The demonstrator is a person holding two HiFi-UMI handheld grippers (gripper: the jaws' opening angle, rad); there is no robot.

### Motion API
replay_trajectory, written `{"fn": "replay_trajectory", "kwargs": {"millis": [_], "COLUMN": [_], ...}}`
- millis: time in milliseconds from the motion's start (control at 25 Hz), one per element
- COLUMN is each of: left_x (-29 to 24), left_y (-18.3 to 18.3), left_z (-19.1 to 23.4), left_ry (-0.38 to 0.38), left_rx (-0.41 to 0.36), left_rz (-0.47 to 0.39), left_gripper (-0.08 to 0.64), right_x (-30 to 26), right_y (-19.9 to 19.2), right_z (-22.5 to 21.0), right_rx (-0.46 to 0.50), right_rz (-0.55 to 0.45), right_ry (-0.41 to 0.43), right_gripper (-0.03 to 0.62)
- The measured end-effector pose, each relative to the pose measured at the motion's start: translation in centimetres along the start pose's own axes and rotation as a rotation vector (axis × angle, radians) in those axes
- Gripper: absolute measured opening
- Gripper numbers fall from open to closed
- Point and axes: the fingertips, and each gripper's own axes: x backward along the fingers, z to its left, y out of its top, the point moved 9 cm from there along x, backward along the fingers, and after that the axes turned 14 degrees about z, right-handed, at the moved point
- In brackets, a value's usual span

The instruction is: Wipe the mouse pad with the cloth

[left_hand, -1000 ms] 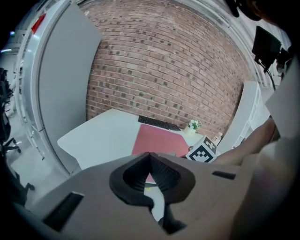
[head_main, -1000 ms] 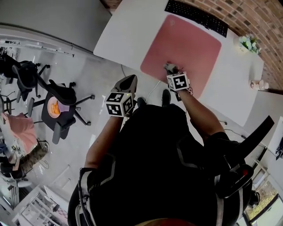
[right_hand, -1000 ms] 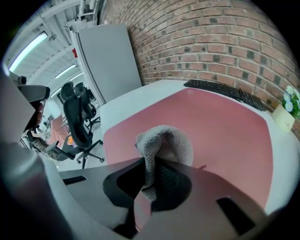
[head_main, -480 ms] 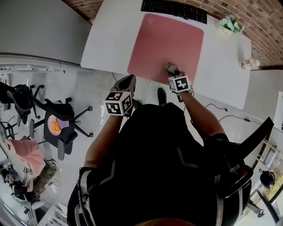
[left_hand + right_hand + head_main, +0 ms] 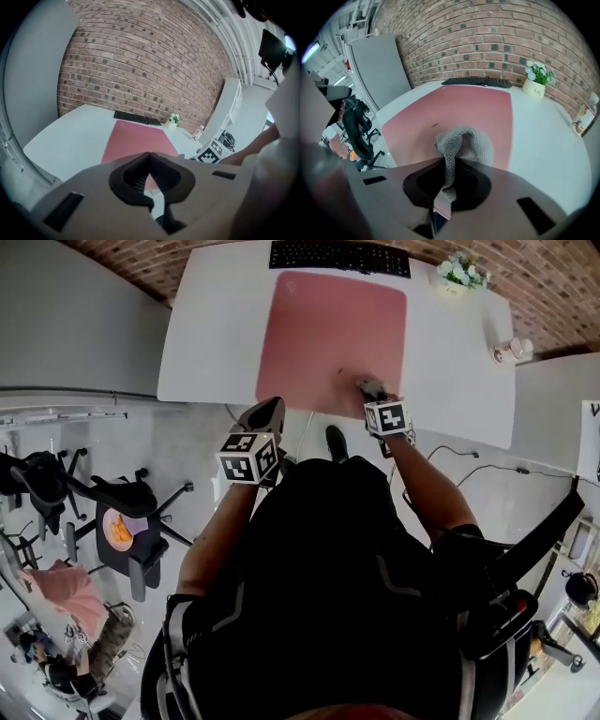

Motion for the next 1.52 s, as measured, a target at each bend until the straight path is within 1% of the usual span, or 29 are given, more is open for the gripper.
{"fn": "replay_trajectory", "kwargs": {"millis": [200, 280, 360, 440, 480, 600, 720, 880, 960, 1080, 1200, 1360, 1520], "left_x": [-0.2, 0.0, 0.5, 1.2, 1.6, 2.8, 3.7, 5.2, 5.7, 6.4, 7.2, 7.1, 6.1], "left_y": [0.2, 0.1, 0.1, 0.1, 0.1, -0.2, -0.7, -1.6, -1.8, -2.1, -2.4, -2.2, -1.7], "left_z": [0.0, 0.3, 0.6, 1.2, 1.6, 2.9, 4.1, 5.8, 6.6, 7.6, 8.2, 8.4, 8.1], "left_ry": [-0.024, -0.028, -0.031, -0.033, -0.03, -0.013, 0.009, 0.07, 0.106, 0.158, 0.207, 0.233, 0.228], "left_rx": [-0.016, -0.019, -0.019, -0.015, -0.01, 0.01, 0.023, 0.087, 0.116, 0.164, 0.183, 0.207, 0.187], "left_rz": [-0.005, -0.01, -0.02, -0.043, -0.057, -0.092, -0.108, -0.114, -0.109, -0.089, -0.065, -0.06, -0.049], "left_gripper": [0.005, 0.005, 0.005, 0.005, 0.005, 0.005, 0.005, 0.005, 0.005, 0.005, 0.005, 0.005, 0.005], "right_x": [0.8, 1.1, 1.8, 2.8, 3.3, 4.3, 4.1, 1.2, -0.7, -3.5, -6.1, -7.6, -7.8], "right_y": [-1.4, -2.1, -2.5, -1.9, -1.1, 2.6, 6.8, 11.3, 13.2, 15.6, 17.0, 17.3, 16.6], "right_z": [-2.1, -3.0, -3.6, -3.5, -2.9, 0.4, 5.0, 11.7, 14.5, 17.6, 19.0, 18.5, 17.6], "right_rx": [-0.05, -0.067, -0.08, -0.064, -0.045, 0.03, 0.145, 0.238, 0.279, 0.311, 0.317, 0.327, 0.312], "right_rz": [0.008, 0.028, 0.055, 0.051, 0.03, -0.059, -0.114, -0.112, -0.1, -0.071, -0.036, -0.001, 0.001], "right_ry": [-0.049, -0.088, -0.146, -0.189, -0.189, -0.123, -0.027, 0.121, 0.174, 0.21, 0.22, 0.209, 0.218], "right_gripper": [0.029, 0.03, 0.029, 0.029, 0.031, 0.029, 0.029, 0.029, 0.03, 0.029, 0.03, 0.03, 0.029]}}
